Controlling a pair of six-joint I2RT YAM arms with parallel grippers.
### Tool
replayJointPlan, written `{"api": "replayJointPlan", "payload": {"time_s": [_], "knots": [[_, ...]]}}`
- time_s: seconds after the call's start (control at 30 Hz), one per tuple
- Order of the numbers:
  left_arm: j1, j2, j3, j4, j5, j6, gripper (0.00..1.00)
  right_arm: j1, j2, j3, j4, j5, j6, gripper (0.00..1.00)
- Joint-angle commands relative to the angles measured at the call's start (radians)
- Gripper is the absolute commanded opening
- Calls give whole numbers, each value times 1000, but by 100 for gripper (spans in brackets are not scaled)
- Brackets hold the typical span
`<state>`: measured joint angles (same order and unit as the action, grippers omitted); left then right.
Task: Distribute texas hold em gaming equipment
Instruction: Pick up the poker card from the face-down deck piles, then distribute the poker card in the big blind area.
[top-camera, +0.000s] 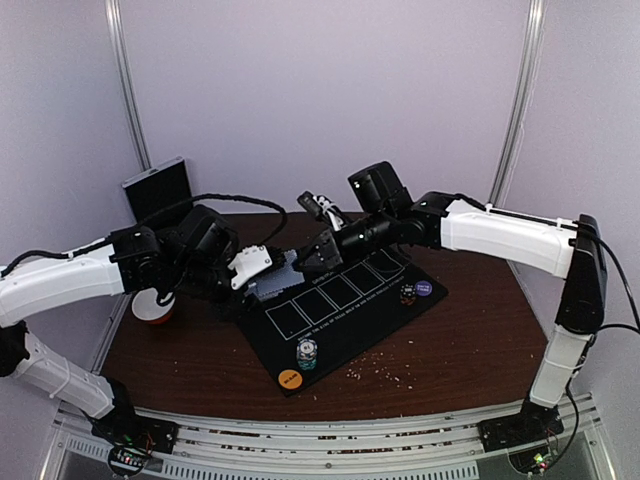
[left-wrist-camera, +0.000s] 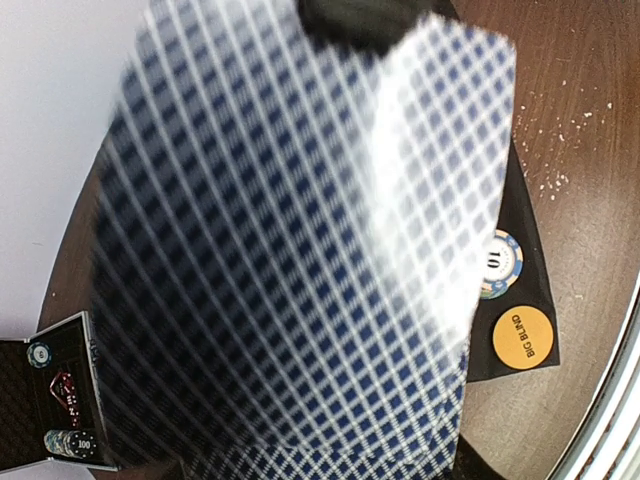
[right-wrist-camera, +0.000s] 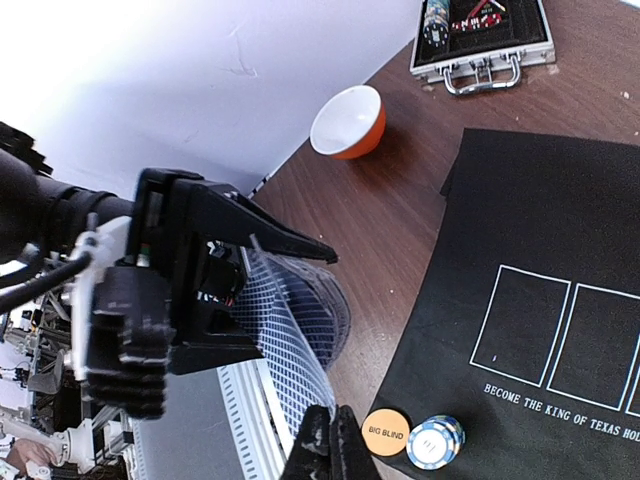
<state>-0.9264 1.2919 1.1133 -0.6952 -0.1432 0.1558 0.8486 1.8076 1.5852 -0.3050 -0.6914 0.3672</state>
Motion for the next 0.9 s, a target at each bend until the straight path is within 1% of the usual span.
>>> {"api": "replayJointPlan", "payload": {"time_s": [0.0, 0.13, 0.27, 0.33, 0.43, 0.5, 0.57, 0.67, 0.77, 0.87], "knots": [[10, -28, -20, 69, -14, -23, 54, -32, -104, -26, 45, -2, 38, 0], [15, -28, -24, 70, -17, -26, 54, -56, -141, -56, 32, 3, 42, 0], [21, -38, -30, 74, -29, -32, 54, -88, -189, -80, -44, 14, -4, 0], [24, -45, -38, 74, -35, -34, 54, -111, -222, -94, -114, 22, -48, 0], [28, -58, -48, 72, -45, -37, 55, -137, -264, -110, -282, 57, -171, 0], [30, -66, -54, 72, -52, -38, 55, -138, -286, -156, -397, 81, -244, 0], [32, -71, -58, 72, -58, -39, 55, -138, -301, -229, -437, 71, -270, 0], [33, -68, -56, 73, -64, -43, 55, -132, -317, -360, -438, 33, -271, 0], [33, -59, -52, 75, -63, -43, 55, -103, -338, -495, -347, 31, -227, 0], [34, -57, -49, 77, -64, -45, 55, -49, -321, -577, -255, -1, -195, 0]]}}
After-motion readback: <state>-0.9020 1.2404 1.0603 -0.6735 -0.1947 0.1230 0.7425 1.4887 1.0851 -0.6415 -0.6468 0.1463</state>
